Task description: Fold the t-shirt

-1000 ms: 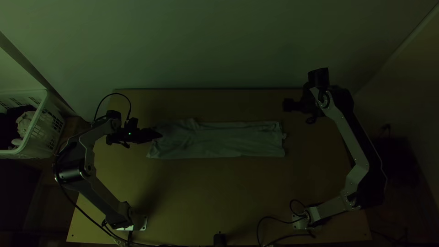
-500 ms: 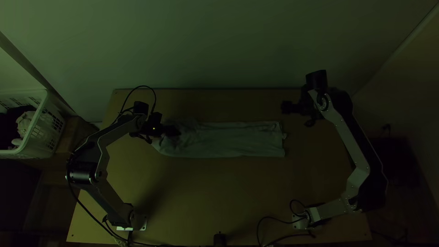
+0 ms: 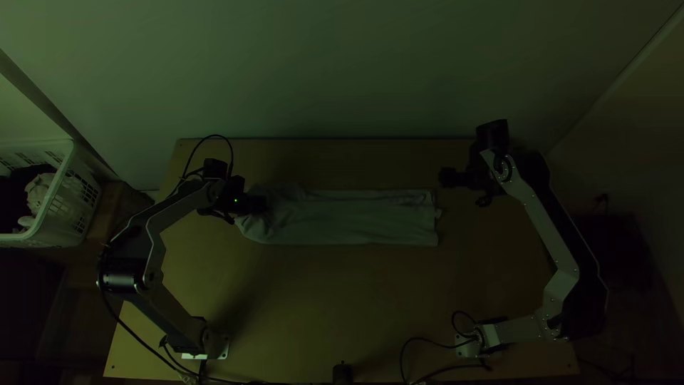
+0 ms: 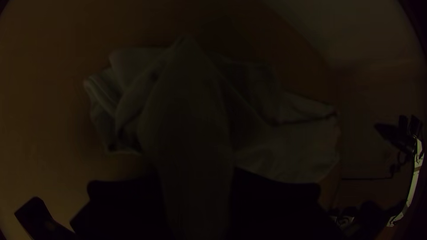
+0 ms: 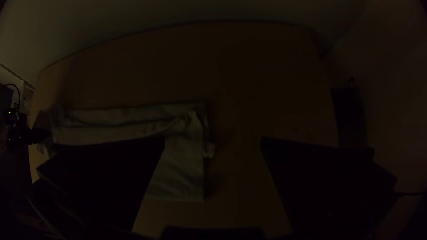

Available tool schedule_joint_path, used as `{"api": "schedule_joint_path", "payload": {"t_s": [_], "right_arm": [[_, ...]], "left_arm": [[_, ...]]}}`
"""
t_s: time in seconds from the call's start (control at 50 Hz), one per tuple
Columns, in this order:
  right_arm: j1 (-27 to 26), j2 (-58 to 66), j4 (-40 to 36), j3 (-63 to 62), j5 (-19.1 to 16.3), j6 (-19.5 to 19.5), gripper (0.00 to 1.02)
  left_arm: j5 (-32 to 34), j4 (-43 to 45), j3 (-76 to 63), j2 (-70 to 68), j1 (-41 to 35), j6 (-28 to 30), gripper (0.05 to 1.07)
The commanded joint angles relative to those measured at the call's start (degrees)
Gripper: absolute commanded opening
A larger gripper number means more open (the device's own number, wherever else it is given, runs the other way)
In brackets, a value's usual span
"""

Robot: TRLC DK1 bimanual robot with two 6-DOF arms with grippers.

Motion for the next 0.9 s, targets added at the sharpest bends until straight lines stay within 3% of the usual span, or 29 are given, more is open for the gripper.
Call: {"api": "schedule_joint_path", "payload": {"t_s": [0.0, 0.3, 0.5, 0.68, 0.88], "right_arm": [[-0.2, -1.8, 0.2, -2.0, 0.6, 1.3, 0.98], [-0.2, -1.5, 3.5, -2.6, 0.6, 1.7, 0.98], [-0.4, -1.1, 4.8, -2.8, 0.6, 1.7, 0.98], [-0.7, -1.3, 5.0, -3.8, 0.7, 2.1, 0.98], [-1.8, -1.9, 5.0, -4.1, 0.7, 2.0, 0.98]], "left_arm": [[-2.5, -2.0, -0.4, -3.1, 5.5, 2.9, 0.08], [-3.2, -10.2, 4.0, -3.4, 22.5, 14.8, 0.08], [-3.9, -15.8, 8.0, -4.7, 29.5, 19.8, 0.08], [-5.5, -19.4, 9.1, -10.1, 28.3, 20.2, 0.08], [-12.6, -24.7, 11.3, -15.2, 17.1, 16.5, 0.08]]}}
